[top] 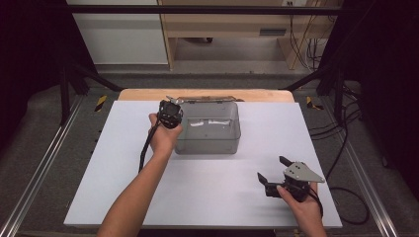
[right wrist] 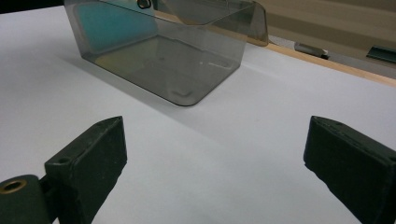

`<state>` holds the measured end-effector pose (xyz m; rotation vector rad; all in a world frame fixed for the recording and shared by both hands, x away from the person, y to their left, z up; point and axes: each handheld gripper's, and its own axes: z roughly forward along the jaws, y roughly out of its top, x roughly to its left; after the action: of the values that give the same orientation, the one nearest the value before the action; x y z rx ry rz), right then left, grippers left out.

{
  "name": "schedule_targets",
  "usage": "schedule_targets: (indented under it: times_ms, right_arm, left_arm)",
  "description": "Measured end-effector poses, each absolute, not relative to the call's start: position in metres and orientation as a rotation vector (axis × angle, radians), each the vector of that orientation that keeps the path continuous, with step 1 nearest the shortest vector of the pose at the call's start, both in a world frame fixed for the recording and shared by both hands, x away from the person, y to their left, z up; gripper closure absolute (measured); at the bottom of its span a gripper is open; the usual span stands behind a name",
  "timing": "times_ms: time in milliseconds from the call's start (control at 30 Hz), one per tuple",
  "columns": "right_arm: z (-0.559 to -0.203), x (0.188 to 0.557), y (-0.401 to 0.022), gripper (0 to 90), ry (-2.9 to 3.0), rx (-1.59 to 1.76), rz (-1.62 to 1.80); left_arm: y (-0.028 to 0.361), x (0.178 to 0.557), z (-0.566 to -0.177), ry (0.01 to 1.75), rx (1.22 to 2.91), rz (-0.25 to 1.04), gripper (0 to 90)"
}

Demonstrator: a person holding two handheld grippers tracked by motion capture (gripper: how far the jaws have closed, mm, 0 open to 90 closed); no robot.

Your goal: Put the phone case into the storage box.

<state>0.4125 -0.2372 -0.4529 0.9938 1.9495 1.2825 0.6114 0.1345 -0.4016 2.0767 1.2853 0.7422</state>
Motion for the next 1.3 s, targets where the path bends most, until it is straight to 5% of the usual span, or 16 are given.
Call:
schedule_targets:
  times_ms: [600, 1000, 1300]
  right_arm:
    - [-0.453, 0.413, -0.236, 6.4, 1.954, 0.986, 1.276]
    - [-0.454, 0.414, -0.237, 6.4, 1.95, 0.992, 1.277]
    - [-0.454, 0.413, -0.237, 6.4, 1.952, 0.993, 1.272]
  left_arm:
    - [0.139, 0.606, -0.387, 1.243, 1.906, 0.543, 85.8]
    - [0.147, 0.606, -0.387, 1.248, 1.898, 0.525, 84.3]
    - [0.145, 0.603, -0.386, 1.221, 1.888, 0.558, 60.2]
